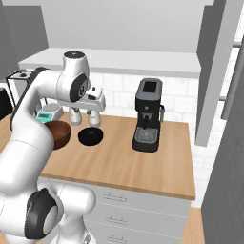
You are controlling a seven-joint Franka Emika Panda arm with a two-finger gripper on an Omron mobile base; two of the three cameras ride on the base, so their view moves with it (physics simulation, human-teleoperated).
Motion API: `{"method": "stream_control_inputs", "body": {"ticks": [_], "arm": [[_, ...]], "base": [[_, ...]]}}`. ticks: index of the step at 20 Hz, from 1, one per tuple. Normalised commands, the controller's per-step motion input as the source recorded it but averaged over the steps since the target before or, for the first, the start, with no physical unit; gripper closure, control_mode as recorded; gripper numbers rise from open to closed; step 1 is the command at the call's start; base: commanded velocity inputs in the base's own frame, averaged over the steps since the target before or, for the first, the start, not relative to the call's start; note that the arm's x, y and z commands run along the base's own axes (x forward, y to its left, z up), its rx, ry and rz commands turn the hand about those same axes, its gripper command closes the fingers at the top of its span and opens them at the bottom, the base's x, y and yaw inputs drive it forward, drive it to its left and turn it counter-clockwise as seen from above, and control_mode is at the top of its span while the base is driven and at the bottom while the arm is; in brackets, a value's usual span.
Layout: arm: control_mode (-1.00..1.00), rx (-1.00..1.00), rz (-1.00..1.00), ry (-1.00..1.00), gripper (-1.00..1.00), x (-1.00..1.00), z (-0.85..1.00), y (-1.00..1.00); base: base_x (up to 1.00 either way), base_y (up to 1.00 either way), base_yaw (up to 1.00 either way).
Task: Pick up the bowls on the counter and stack them on top of one another in the open cabinet. Place the smaller bowl on top of the larger bowl.
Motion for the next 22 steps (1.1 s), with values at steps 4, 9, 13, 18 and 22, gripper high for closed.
{"method": "stream_control_inputs", "body": {"ticks": [4, 9, 13, 18, 22], "arm": [[-1.0, 0.0, 0.01, 0.01, -1.0, -0.02, -0.2, 0.0], [-1.0, 0.02, 0.01, 0.15, -1.0, 0.0, -0.72, 0.0], [-1.0, 0.03, 0.0, 0.16, -1.0, 0.29, -0.81, 0.01], [-1.0, 0.0, 0.0, 0.05, -1.0, 0.44, -0.94, 0.03], [-1.0, 0.0, 0.0, 0.0, -1.0, 0.42, -0.62, 0.15]], "base": [[0.0, 0.0, 0.0], [0.0, 0.0, 0.0], [0.0, 0.0, 0.0], [0.0, 0.0, 0.0], [0.0, 0.0, 0.0]]}}
